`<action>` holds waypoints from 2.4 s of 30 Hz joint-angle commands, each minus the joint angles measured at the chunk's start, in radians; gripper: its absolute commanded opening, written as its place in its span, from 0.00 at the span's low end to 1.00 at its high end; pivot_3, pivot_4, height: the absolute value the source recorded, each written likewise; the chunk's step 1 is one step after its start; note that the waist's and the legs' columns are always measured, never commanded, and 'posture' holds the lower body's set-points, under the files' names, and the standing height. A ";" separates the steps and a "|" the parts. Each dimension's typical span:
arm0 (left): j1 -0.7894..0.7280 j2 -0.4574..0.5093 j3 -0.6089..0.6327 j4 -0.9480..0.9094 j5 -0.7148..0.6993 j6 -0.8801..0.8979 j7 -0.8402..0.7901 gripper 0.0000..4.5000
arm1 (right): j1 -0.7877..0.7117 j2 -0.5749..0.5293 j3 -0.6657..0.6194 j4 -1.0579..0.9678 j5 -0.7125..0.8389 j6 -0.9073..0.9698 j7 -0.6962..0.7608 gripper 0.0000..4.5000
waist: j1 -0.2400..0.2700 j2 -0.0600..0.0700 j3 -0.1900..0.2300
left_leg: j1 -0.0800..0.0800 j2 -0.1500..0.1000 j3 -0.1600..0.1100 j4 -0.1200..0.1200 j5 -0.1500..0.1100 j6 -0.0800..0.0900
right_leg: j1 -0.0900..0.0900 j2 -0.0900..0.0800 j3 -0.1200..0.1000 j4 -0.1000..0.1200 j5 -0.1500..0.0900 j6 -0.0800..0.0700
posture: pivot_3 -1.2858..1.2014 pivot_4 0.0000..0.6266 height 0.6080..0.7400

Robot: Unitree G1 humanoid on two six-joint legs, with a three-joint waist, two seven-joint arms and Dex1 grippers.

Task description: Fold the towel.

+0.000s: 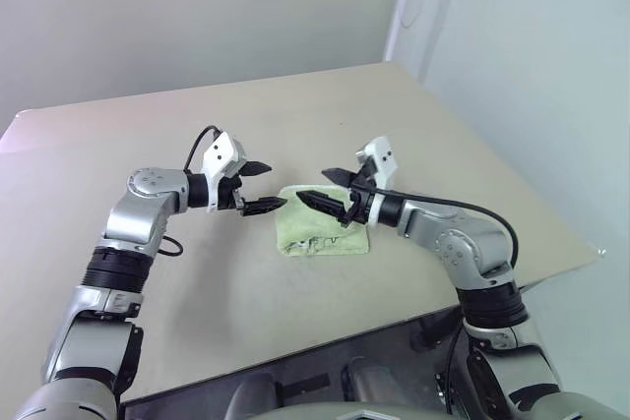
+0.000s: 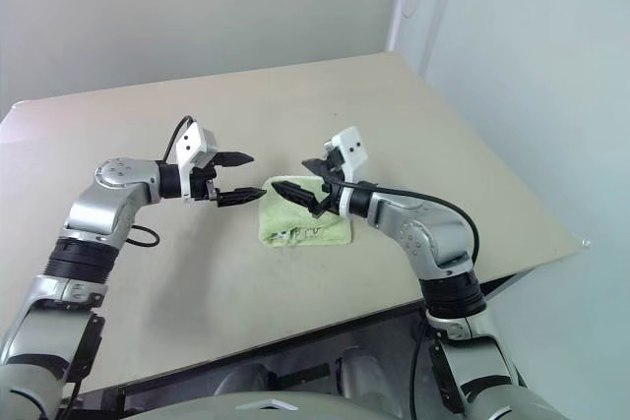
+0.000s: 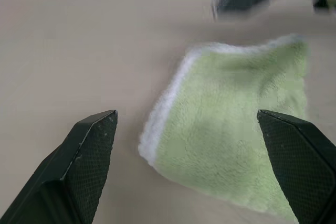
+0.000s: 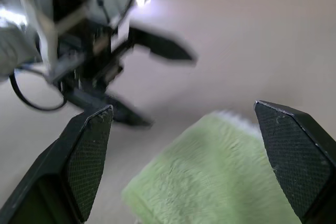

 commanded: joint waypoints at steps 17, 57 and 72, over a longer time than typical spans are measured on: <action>0.053 -0.131 -0.143 0.257 0.204 -0.328 0.031 1.00 | 0.061 0.022 0.160 0.259 -0.290 -0.230 0.048 1.00 | -0.007 -0.001 -0.004 | 0.009 0.000 -0.001 0.006 0.000 0.000 | 0.009 0.002 0.001 0.004 -0.002 0.000 | 0.52 0.00 1.00; 0.417 0.291 0.188 -0.395 -0.133 0.047 -0.131 1.00 | 0.047 -0.220 0.333 0.067 -0.552 -0.576 0.300 1.00 | -0.009 -0.001 0.000 | 0.005 0.001 0.001 0.003 0.000 0.001 | 0.003 0.001 0.001 0.002 -0.004 0.000 | 0.52 0.00 1.00; 0.424 0.274 0.164 -0.424 -0.138 0.066 -0.076 1.00 | 0.011 -0.177 0.340 0.226 -0.707 -0.716 0.246 0.21 | -0.008 -0.001 0.001 | 0.006 0.001 0.001 0.003 0.000 0.000 | 0.004 0.001 0.001 0.003 -0.004 0.000 | 0.52 0.00 1.00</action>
